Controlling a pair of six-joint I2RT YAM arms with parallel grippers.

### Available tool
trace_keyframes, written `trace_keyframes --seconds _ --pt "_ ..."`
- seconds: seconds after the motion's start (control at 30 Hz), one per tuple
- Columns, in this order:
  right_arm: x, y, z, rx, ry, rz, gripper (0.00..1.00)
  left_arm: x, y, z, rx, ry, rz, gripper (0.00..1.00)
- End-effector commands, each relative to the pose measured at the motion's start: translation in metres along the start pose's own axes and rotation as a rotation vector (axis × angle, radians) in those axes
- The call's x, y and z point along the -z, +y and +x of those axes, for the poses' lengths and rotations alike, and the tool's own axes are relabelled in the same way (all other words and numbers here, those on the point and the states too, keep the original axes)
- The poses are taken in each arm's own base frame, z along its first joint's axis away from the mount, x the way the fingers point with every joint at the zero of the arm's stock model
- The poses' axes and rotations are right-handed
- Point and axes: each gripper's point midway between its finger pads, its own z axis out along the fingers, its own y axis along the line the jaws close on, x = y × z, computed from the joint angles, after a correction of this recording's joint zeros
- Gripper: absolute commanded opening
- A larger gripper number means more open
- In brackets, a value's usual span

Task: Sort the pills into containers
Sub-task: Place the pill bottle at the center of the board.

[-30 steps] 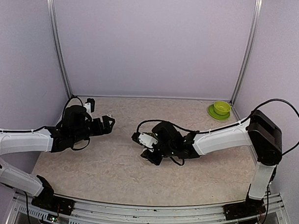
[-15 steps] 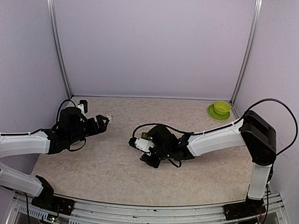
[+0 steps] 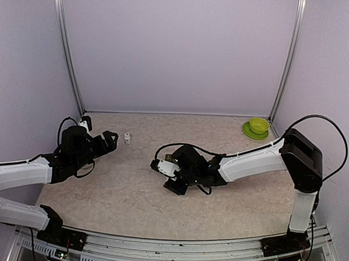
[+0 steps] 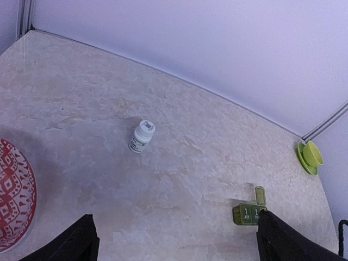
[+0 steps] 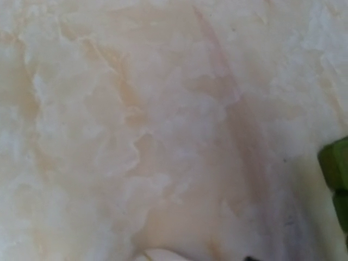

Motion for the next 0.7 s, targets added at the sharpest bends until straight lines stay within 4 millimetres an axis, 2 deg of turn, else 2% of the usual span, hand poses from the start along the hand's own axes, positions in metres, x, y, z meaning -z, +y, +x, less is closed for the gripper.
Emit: trace_keyframes --seconds 0.0,0.13,0.23,0.27,0.3,0.33,0.43,0.57,0.67 --pt "0.024 -0.011 -0.020 0.014 -0.061 0.051 0.63 0.003 0.002 -0.008 0.032 -0.041 0.005 0.99" --pt "0.045 -0.017 -0.031 0.010 -0.121 0.077 0.82 0.001 -0.014 -0.001 -0.002 0.004 0.090 0.99" --pt "0.067 -0.021 -0.040 -0.014 -0.192 0.065 0.97 0.005 -0.043 0.008 -0.054 0.036 0.256 0.99" --pt "0.083 -0.028 -0.050 -0.044 -0.256 0.071 1.00 0.008 -0.055 0.013 -0.082 0.052 0.313 0.99" --pt "0.088 -0.029 -0.045 -0.069 -0.278 0.048 1.00 0.011 -0.066 0.018 -0.116 0.065 0.351 0.99" --pt "0.104 -0.036 -0.053 -0.101 -0.346 0.049 1.00 0.011 -0.074 0.025 -0.154 0.085 0.365 0.99" --pt "0.134 -0.059 -0.047 -0.231 -0.442 0.049 1.00 0.013 -0.102 0.047 -0.288 0.125 0.392 0.99" --pt "0.156 -0.101 -0.026 -0.465 -0.481 0.029 1.00 0.020 -0.135 0.076 -0.451 0.174 0.466 0.99" --pt "0.171 -0.109 -0.018 -0.487 -0.498 0.037 1.00 0.027 -0.155 0.096 -0.541 0.200 0.528 0.99"
